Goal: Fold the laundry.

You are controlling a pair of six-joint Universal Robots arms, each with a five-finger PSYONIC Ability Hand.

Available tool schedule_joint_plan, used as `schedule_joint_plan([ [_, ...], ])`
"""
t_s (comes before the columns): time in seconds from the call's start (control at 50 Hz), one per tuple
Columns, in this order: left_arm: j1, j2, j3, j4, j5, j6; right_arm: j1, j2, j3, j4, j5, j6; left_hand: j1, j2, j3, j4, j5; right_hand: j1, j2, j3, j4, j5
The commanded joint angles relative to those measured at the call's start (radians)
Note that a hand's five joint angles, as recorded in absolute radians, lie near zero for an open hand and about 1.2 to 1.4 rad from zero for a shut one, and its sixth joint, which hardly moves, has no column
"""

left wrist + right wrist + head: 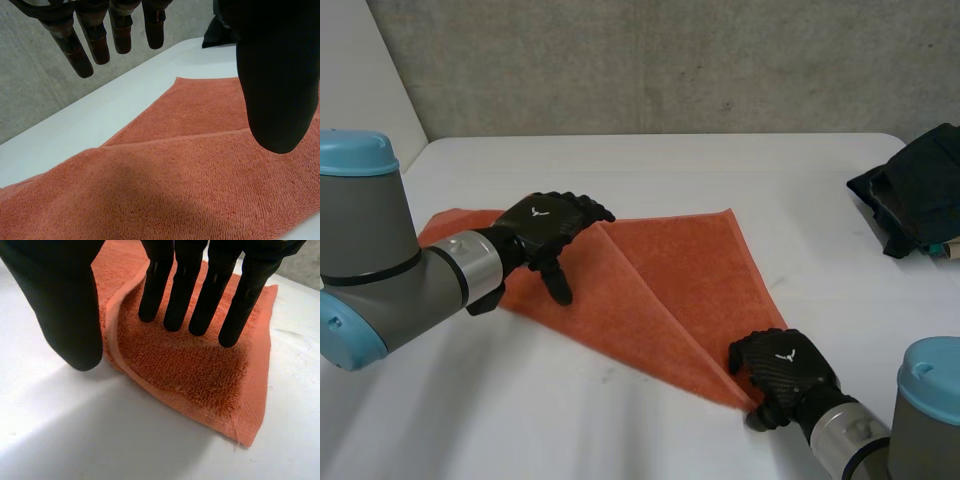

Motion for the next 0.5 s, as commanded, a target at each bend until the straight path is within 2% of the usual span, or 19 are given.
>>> schedule_joint_plan([
  [0.02,0.000,0.000,0.000,0.000,0.003,0.001,0.012,0.046,-0.015,-0.087,0.036,-0.010,-0.038,-0.030,-0.033,-0.026,-0.052,0.566,0.567,0.569,0.573,0.572],
  [0.04,0.000,0.000,0.000,0.000,0.003,0.000,0.012,0.049,-0.018,-0.087,0.041,-0.010,-0.038,-0.030,-0.033,-0.026,-0.052,0.664,0.665,0.667,0.671,0.670],
  [0.12,0.005,0.000,0.008,0.000,0.000,-0.004,0.015,0.026,-0.010,-0.099,0.053,-0.011,-0.038,-0.030,-0.033,-0.026,-0.052,0.665,0.666,0.668,0.672,0.671],
  [0.28,0.015,-0.054,0.147,0.012,-0.019,-0.020,0.031,-0.218,-0.067,-0.009,0.021,-0.033,-0.038,-0.030,-0.033,-0.026,-0.052,0.665,0.666,0.668,0.672,0.671],
  [0.42,-0.006,-0.244,0.394,-0.063,-0.040,-0.005,0.056,-0.437,-0.183,0.194,-0.071,-0.033,-0.038,-0.030,-0.033,-0.026,-0.052,0.665,0.666,0.668,0.672,0.671],
  [0.5,-0.023,-0.369,0.547,-0.157,-0.042,0.068,0.056,-0.506,-0.246,0.263,-0.131,-0.031,0.041,0.049,0.046,0.054,0.028,0.665,0.666,0.668,0.672,0.671],
])
